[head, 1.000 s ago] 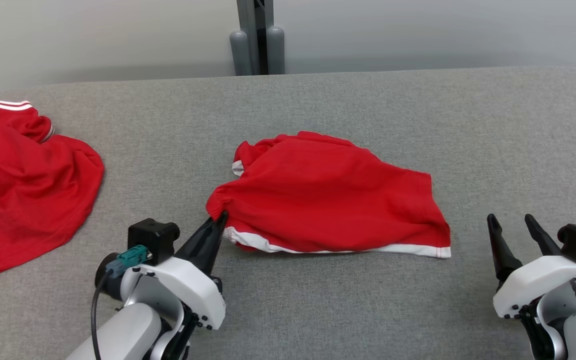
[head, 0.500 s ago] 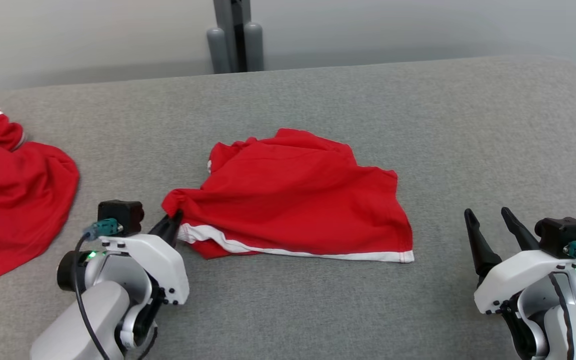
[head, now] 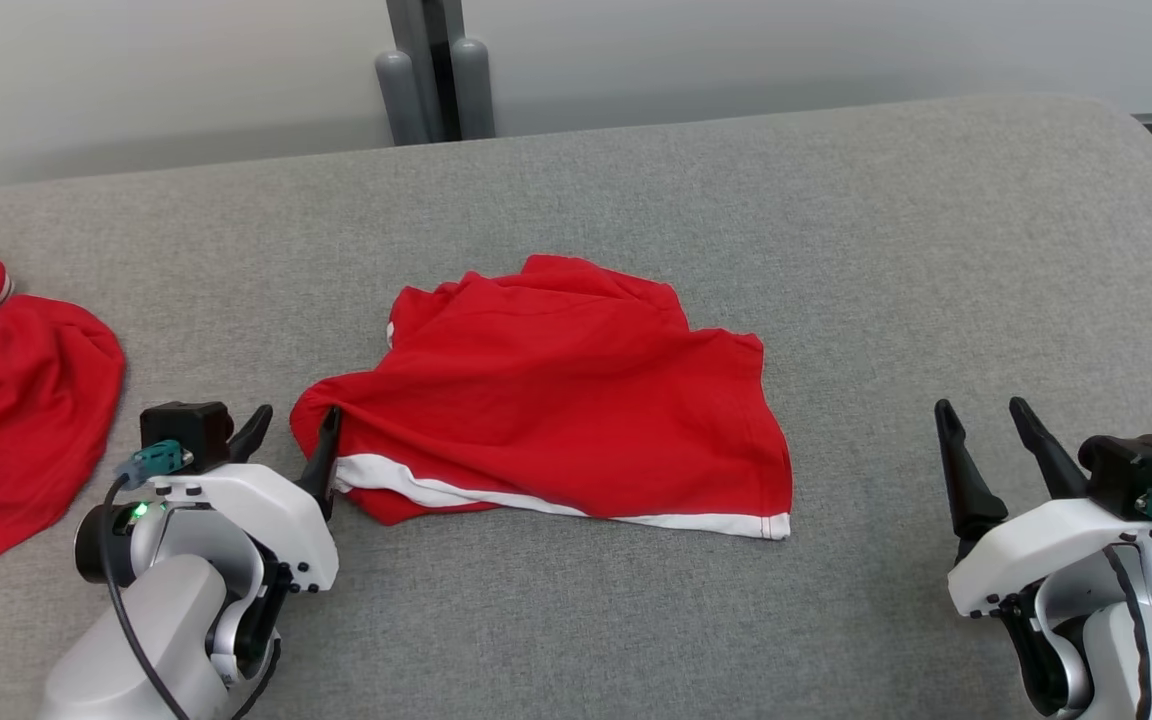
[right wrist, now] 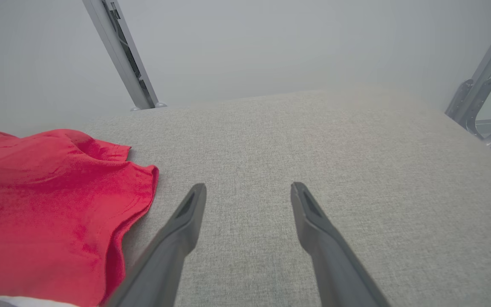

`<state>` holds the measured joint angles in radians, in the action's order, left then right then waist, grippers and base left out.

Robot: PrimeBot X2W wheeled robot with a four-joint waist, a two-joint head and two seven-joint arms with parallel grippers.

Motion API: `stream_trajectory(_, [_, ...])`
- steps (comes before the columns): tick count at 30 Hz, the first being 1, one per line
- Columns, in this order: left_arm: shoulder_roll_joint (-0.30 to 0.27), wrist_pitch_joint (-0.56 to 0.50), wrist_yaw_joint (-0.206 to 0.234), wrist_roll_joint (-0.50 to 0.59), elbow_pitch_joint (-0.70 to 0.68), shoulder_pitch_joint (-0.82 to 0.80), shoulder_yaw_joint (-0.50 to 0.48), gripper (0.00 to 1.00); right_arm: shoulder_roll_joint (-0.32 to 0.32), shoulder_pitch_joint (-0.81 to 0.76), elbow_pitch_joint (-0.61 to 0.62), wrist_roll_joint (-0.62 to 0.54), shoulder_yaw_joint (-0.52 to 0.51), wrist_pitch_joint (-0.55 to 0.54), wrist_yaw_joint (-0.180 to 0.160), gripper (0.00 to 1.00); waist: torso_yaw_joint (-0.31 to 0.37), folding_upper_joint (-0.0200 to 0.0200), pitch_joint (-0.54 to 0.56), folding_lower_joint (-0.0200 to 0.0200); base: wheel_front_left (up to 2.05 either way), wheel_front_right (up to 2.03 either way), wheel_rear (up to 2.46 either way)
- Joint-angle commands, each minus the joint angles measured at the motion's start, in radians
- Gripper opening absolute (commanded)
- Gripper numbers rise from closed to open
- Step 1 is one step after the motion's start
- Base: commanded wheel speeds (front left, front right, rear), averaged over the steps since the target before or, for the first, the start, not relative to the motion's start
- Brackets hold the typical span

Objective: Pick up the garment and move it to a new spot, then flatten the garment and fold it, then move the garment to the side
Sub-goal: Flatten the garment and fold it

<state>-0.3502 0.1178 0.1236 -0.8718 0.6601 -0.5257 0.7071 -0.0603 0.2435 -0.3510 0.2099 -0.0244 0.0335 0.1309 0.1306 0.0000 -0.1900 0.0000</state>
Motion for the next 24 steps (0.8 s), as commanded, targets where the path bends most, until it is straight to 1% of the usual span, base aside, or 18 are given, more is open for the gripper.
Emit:
stream_trajectory(1, [-0.004, 0.017, -0.005, 0.001, -0.001, -0.003, -0.007, 1.0, -0.001, 0.003, 0.004, -0.009, -0.004, 0.015, 0.0, 1.0, -0.007, 0.0, 0.008, 0.0, 0.0, 0.0, 0.0])
stream_trajectory(5, [-0.016, 0.083, -0.01, 0.008, -0.028, 0.026, -0.02, 1.0, 0.002, -0.004, 0.021, -0.03, -0.017, 0.052, 0.0, 1.0, -0.017, 0.0, 0.03, 0.0, 0.0, 0.0, 0.0])
stream_trajectory(6, [-0.025, 0.108, -0.004, 0.011, -0.055, 0.046, -0.031, 1.0, 0.003, -0.012, 0.036, -0.045, -0.02, 0.067, 0.0, 1.0, -0.022, 0.0, 0.042, 0.0, 0.0, 0.0, 0.0])
stream_trajectory(8, [-0.035, 0.126, 0.004, 0.019, -0.09, 0.074, -0.046, 1.0, 0.005, -0.021, 0.055, -0.062, -0.02, 0.084, 0.0, 1.0, -0.025, 0.0, 0.055, 0.0, 0.0, 0.0, 0.0])
stream_trajectory(15, [-0.06, 0.146, 0.056, 0.057, -0.261, 0.205, -0.128, 1.0, 0.007, -0.066, 0.135, -0.126, -0.02, 0.13, 0.0, 1.0, -0.03, 0.0, 0.104, 0.0, 0.0, 0.0, 0.0])
stream_trajectory(19, [-0.057, 0.147, 0.086, 0.092, -0.368, 0.307, -0.198, 1.0, 0.007, -0.095, 0.17, -0.129, -0.013, 0.148, 0.0, 1.0, -0.027, 0.0, 0.132, 0.0, 0.0, 0.0, 0.0])
stream_trajectory(24, [-0.052, 0.147, 0.126, 0.156, -0.468, 0.425, -0.266, 1.0, 0.007, -0.13, 0.212, -0.109, 0.004, 0.155, 0.0, 1.0, -0.019, 0.0, 0.162, 0.0, 0.0, 0.0, 0.0])
